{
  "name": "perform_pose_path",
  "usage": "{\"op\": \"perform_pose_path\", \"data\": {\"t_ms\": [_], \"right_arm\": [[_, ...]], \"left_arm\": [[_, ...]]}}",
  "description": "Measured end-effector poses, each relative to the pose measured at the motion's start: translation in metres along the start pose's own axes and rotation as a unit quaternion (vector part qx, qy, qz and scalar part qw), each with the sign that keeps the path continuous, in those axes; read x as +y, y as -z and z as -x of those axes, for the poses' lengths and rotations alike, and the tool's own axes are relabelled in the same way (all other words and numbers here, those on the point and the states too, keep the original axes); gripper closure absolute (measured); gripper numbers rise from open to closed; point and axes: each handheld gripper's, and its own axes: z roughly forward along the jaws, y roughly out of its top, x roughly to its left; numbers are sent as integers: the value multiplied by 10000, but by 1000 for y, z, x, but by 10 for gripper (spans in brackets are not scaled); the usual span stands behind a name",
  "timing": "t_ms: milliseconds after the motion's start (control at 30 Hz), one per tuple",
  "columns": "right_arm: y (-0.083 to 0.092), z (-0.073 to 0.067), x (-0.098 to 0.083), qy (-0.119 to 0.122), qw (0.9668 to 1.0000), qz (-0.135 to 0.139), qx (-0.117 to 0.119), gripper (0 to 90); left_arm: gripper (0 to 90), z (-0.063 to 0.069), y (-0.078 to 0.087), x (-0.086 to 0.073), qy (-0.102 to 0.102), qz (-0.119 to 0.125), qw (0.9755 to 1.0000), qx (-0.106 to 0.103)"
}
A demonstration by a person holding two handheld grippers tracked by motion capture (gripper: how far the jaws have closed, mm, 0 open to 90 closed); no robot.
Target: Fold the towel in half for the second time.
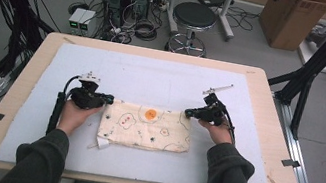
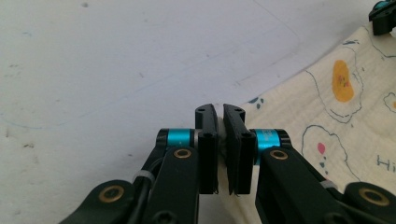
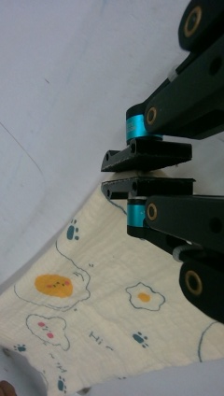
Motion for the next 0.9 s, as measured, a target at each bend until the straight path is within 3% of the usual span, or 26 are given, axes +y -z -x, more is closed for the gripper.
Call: {"op": "perform_pose_path", "data": {"t_ms": [133,167,300,533,900], "right_arm": [[-4,6,11,-61,9998,-123,-137,843],[-4,7,14,-23,9998,-81,-201,844],[-1,16,17,-278,9990,179,-291,845],[-8,21,13,-474,9983,184,-301,845],[1,14,14,-328,9987,333,-195,845]], "left_arm": [[840,-5,-6,9,50,16,9999,97],[841,-6,-7,12,69,47,9999,129],[842,-10,-12,22,151,64,9998,93],[842,-10,-16,22,158,-53,9997,188],[842,-10,-12,21,122,22,9998,124]]}}
